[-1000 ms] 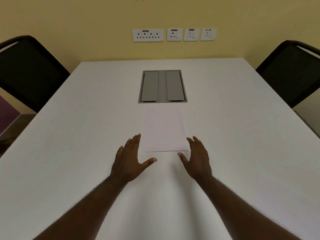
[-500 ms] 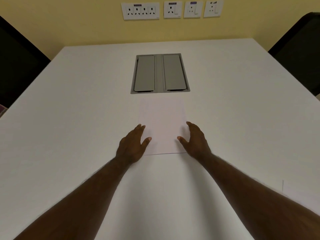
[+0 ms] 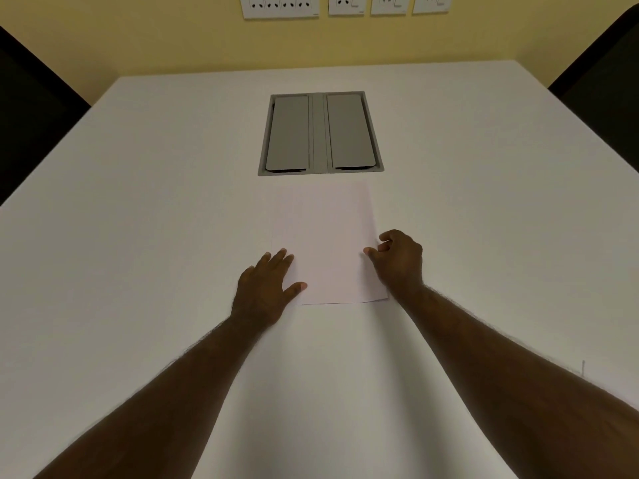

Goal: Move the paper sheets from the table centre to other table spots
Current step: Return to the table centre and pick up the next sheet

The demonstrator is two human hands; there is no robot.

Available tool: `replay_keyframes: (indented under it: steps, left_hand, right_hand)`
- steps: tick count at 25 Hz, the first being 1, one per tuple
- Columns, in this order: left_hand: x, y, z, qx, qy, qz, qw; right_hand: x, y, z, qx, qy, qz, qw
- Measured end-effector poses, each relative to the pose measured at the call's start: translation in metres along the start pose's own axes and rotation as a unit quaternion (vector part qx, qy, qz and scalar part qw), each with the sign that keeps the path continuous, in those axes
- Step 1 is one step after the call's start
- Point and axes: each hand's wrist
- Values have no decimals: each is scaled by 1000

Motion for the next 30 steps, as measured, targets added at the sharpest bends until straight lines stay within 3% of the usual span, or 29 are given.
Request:
replay_keyframes:
  steps: [8, 16, 20, 23, 27, 30]
  left_hand:
    - [2, 2, 2, -23, 6, 6, 1000]
    - [2, 3, 4, -27, -30, 5, 999]
    - [1, 2, 4, -20, -47, 4, 999]
    - [-2, 2, -7, 5, -79, -18, 997]
    - [-16, 7, -49, -100, -258, -120, 953]
    - [-26, 3, -85, -120, -371, -177, 904]
  right_hand:
    - [3, 1, -1, -7, 3, 40, 999]
    - [5, -6, 1, -26, -30, -34, 999]
    - [5, 1, 1, -8, 20, -18, 1000]
    - [8, -5, -4, -33, 124, 8, 992]
    - [19, -18, -21, -22, 276, 34, 960]
    - [30, -31, -40, -19, 336, 35, 941]
Point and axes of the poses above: each hand's wrist, its own y-axis towards the middle knuckle, its own z-axis out of the palm, x = y × z
